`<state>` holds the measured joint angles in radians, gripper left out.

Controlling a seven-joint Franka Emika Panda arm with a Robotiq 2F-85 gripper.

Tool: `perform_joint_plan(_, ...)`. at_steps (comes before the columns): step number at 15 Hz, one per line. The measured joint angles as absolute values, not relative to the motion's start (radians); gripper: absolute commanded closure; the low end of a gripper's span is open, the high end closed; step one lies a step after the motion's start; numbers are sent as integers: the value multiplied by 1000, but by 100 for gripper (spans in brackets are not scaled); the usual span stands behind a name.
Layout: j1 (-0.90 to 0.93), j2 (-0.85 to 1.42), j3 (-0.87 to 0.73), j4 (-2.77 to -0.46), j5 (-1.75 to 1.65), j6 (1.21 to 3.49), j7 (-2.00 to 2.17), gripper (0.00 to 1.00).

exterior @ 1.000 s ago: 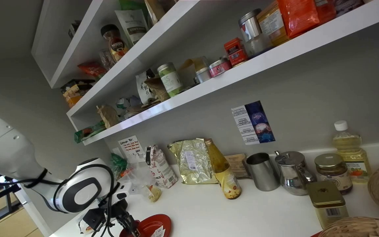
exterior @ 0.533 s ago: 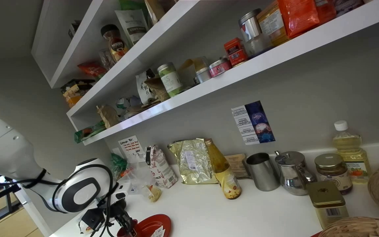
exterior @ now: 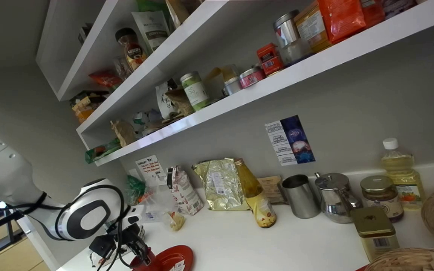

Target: Remove the cup from the plate

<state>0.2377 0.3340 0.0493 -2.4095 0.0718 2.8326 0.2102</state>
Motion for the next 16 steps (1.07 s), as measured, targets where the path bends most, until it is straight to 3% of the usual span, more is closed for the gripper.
perform_joint_plan(16, 200, 164, 71, -2487, 31, 2832, 254, 98)
